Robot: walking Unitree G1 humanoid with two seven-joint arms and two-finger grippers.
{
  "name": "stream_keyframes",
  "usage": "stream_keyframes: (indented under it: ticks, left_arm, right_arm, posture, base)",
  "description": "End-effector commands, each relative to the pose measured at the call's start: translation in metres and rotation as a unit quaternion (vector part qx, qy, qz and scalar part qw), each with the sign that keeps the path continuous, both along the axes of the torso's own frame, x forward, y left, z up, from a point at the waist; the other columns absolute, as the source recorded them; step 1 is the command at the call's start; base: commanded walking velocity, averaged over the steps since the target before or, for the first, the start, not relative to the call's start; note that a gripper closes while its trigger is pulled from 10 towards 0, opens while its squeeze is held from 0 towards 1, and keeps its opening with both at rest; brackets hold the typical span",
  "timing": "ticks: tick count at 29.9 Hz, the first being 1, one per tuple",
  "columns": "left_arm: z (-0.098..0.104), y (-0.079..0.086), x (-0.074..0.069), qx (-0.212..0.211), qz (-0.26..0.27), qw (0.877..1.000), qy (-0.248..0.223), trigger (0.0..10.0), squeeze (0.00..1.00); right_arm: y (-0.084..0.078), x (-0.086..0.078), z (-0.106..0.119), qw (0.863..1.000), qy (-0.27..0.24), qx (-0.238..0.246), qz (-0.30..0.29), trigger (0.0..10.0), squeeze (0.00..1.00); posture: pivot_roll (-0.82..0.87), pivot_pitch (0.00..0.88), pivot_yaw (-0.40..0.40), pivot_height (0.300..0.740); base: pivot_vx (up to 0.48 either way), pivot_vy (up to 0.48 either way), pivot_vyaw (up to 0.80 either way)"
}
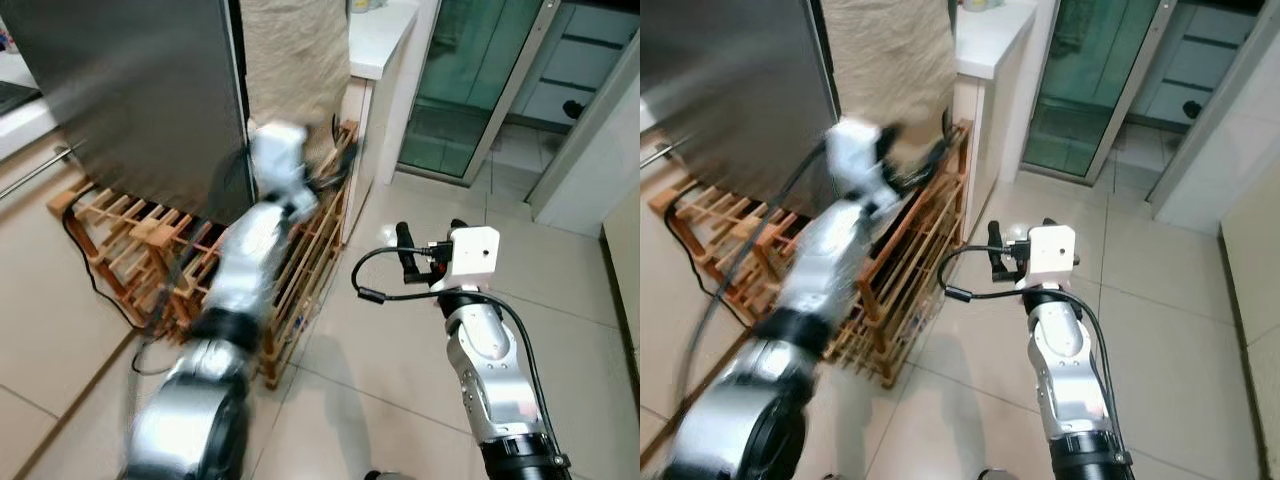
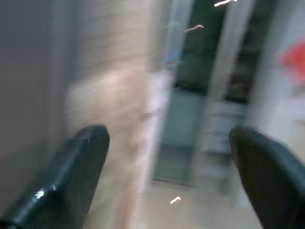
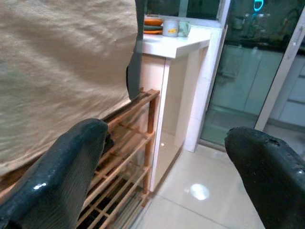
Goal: Restocking fridge
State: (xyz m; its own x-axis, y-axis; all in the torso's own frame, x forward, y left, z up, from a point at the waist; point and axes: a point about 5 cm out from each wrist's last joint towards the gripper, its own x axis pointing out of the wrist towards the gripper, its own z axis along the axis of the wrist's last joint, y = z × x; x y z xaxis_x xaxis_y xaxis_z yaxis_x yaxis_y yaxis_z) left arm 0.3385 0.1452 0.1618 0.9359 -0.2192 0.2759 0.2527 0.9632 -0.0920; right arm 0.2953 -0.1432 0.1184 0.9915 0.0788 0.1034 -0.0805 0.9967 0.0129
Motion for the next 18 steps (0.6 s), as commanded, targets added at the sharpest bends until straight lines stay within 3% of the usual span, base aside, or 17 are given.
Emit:
stream_keyframes:
  ticks: [1,2,3,4,6,10,13,18]
  left_arm:
    - [0.019,0.007,-0.004,-0.005,0.026,0.999,-0.028,10.0,0.0]
    - [0.018,0.02,-0.018,-0.013,0.062,0.998,-0.029,10.0,0.0]
    - [0.018,0.02,-0.018,-0.013,0.062,0.998,-0.029,10.0,0.0]
    - [0.018,0.03,-0.031,0.013,0.091,0.995,-0.042,10.0,0.0]
    - [0.017,0.033,-0.037,0.025,0.095,0.994,-0.043,10.0,0.0]
    - [0.009,0.041,-0.063,0.041,0.111,0.993,-0.019,10.0,0.0]
    - [0.01,0.028,-0.066,0.064,0.085,0.994,-0.009,10.0,0.0]
    - [0.011,0.019,-0.06,0.066,0.068,0.995,0.006,10.0,0.0]
  right_arm:
    - [0.0,0.002,0.005,1.0,-0.011,0.007,-0.001,10.0,0.92]
    - [-0.005,0.003,0.005,1.0,-0.012,0.007,-0.008,10.0,0.92]
    - [-0.005,0.003,0.005,1.0,-0.012,0.007,-0.008,10.0,0.92]
    - [-0.01,0.004,0.006,1.0,-0.012,0.006,-0.019,10.0,0.92]
    - [-0.013,0.004,0.006,1.0,-0.01,0.005,-0.026,10.0,0.92]
    - [-0.014,0.007,0.007,1.0,-0.007,0.007,-0.027,10.0,0.92]
    - [-0.007,0.013,0.004,1.0,0.002,0.014,-0.013,10.0,0.92]
    - [0.0,0.013,0.003,1.0,0.003,0.013,0.001,10.0,0.92]
  posture:
    - [0.13,0.0,-0.107,0.74]
    - [0.24,0.0,-0.199,0.74]
    - [0.24,0.0,-0.199,0.74]
    - [0.31,0.0,-0.253,0.74]
    - [0.32,0.0,-0.261,0.74]
    - [0.39,0.0,-0.322,0.74]
    - [0.38,0.0,-0.312,0.74]
    - [0.33,0.0,-0.279,0.74]
  base:
    - [0.0,0.0,0.0]
    - [0.0,0.0,0.0]
    - [0.0,0.0,0.0]
    - [0.0,0.0,0.0]
    - [0.0,0.0,0.0]
    - [0.0,0.0,0.0]
    - [0.0,0.0,0.0]
    - [0.0,0.0,0.0]
